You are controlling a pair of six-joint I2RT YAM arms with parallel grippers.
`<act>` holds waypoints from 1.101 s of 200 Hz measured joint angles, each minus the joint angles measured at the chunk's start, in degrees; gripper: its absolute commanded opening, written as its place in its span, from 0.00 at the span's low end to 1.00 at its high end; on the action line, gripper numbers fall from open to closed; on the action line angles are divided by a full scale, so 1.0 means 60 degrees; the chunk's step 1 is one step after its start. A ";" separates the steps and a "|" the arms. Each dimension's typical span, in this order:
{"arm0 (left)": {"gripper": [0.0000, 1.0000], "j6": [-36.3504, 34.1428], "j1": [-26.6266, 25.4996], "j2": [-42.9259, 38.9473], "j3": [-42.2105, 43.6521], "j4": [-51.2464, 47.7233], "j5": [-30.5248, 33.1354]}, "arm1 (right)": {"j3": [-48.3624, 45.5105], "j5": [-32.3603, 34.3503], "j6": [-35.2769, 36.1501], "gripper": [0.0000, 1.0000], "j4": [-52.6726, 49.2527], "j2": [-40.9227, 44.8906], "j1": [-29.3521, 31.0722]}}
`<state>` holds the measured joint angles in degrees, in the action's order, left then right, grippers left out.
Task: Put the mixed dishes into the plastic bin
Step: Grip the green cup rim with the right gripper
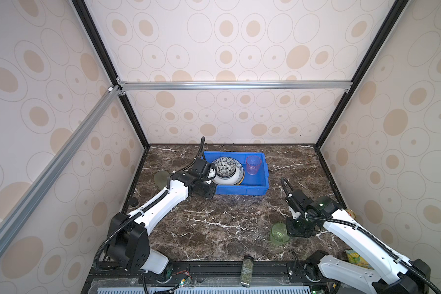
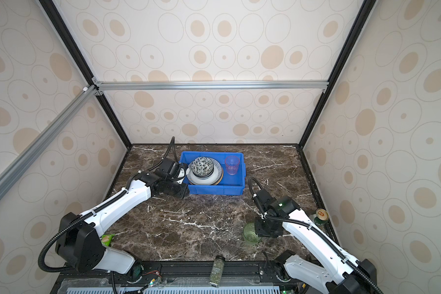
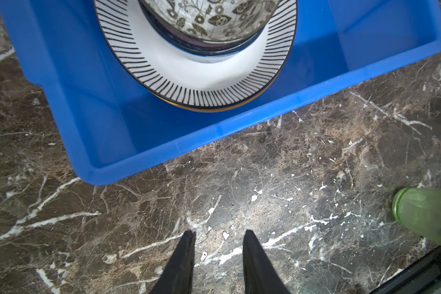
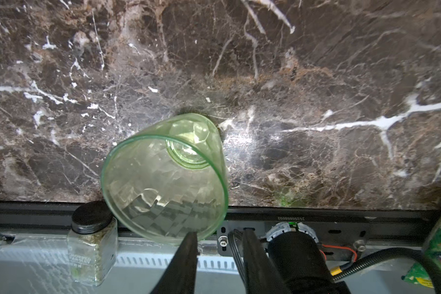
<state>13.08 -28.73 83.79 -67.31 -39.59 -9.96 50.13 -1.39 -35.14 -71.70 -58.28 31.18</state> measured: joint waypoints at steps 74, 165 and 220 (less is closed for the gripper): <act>0.33 -0.0091 0.0000 0.0066 -0.0033 -0.0058 0.0178 | -0.0200 -0.0025 0.0248 0.26 0.0838 -0.1075 -0.0036; 0.33 -0.0106 0.0000 0.0288 -0.0076 -0.0058 0.0226 | -0.0277 -0.0197 0.0466 0.17 0.1239 -0.1231 -0.0612; 0.33 -0.0131 0.0000 0.0288 -0.0076 -0.0058 0.0328 | -0.0510 -0.0317 0.0328 0.15 0.1494 -0.1424 -0.0612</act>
<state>12.29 -28.73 85.52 -67.77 -39.94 -7.99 47.07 -3.29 -33.17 -62.74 -66.83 27.51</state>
